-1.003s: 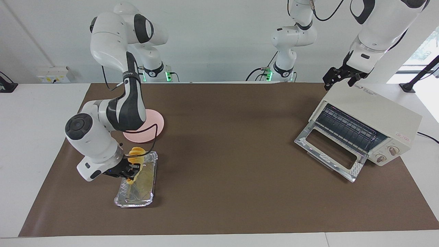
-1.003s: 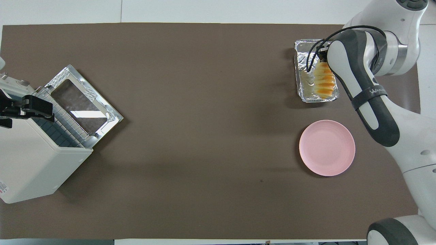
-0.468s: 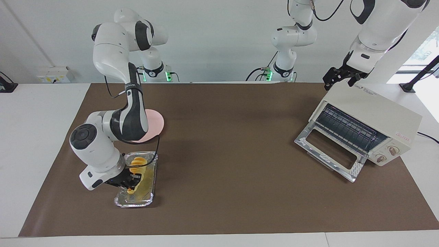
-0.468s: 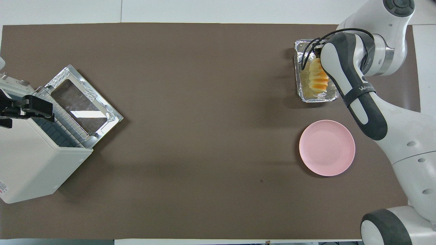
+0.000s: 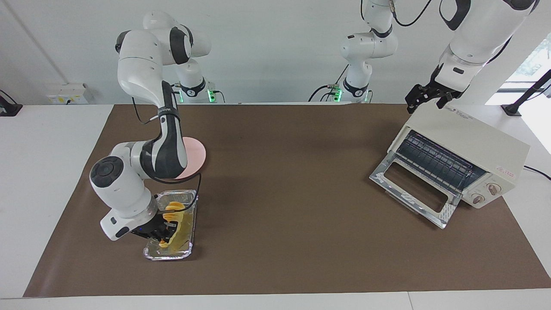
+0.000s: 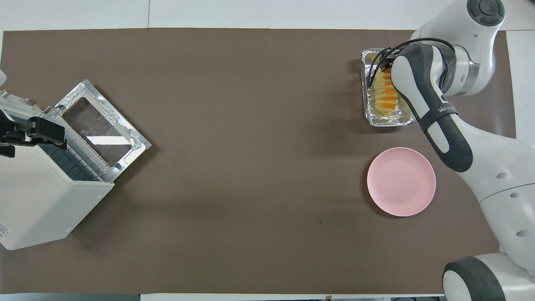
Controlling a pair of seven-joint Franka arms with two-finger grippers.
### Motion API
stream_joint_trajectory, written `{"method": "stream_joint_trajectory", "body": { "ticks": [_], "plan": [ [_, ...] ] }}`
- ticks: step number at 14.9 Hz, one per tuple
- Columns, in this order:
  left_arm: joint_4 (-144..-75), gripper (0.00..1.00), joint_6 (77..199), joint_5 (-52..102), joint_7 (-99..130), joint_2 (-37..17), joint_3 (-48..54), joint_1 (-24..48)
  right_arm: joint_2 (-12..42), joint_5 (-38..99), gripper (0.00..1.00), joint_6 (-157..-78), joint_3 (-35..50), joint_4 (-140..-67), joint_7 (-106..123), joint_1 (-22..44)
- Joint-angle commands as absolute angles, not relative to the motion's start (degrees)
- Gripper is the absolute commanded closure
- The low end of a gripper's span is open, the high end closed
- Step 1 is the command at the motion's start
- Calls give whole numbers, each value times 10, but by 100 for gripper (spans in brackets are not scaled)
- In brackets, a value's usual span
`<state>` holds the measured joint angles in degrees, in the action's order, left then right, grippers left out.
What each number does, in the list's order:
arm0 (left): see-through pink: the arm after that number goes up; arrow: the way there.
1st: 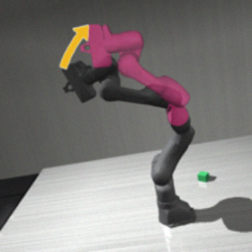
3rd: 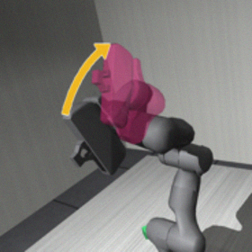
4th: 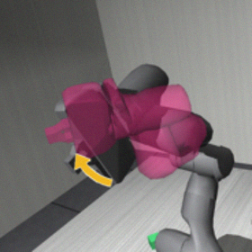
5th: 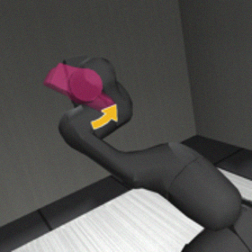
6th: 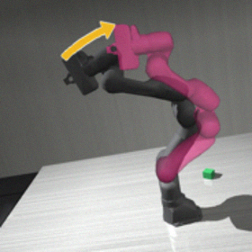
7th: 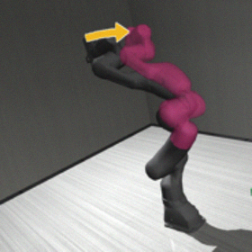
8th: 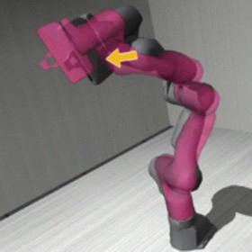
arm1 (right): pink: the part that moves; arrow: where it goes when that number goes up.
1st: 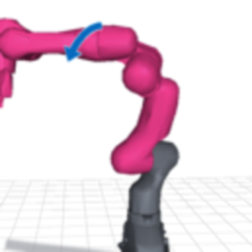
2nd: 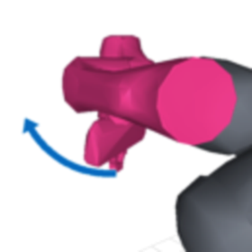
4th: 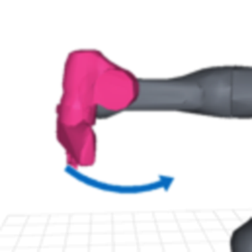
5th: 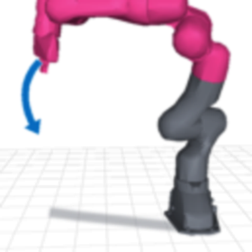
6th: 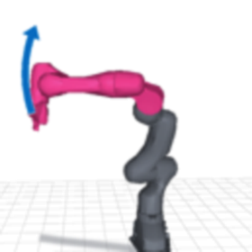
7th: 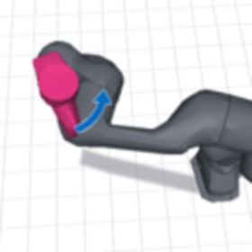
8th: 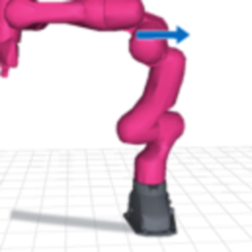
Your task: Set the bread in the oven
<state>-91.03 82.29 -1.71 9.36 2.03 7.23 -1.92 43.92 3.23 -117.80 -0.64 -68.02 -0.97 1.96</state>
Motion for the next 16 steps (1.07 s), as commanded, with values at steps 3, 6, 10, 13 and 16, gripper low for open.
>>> {"method": "stream_joint_trajectory", "body": {
  "ticks": [3,6,10,13,16],
  "plan": [
    [-918,0,817,-6,88,29,73,-25,418,32,0,-1115,-7,-684,-14,16],
    [-918,0,817,-6,88,29,73,-25,411,20,0,-1116,-11,-685,42,2],
    [-918,0,817,-6,88,29,73,-25,396,18,0,-1148,-13,-737,91,-11],
    [-918,0,817,-6,88,29,73,-25,368,17,5,-1246,-13,-832,123,-18],
    [-918,0,817,-7,88,29,73,-25,367,18,78,-1248,-13,-834,118,-16]
  ]
}}
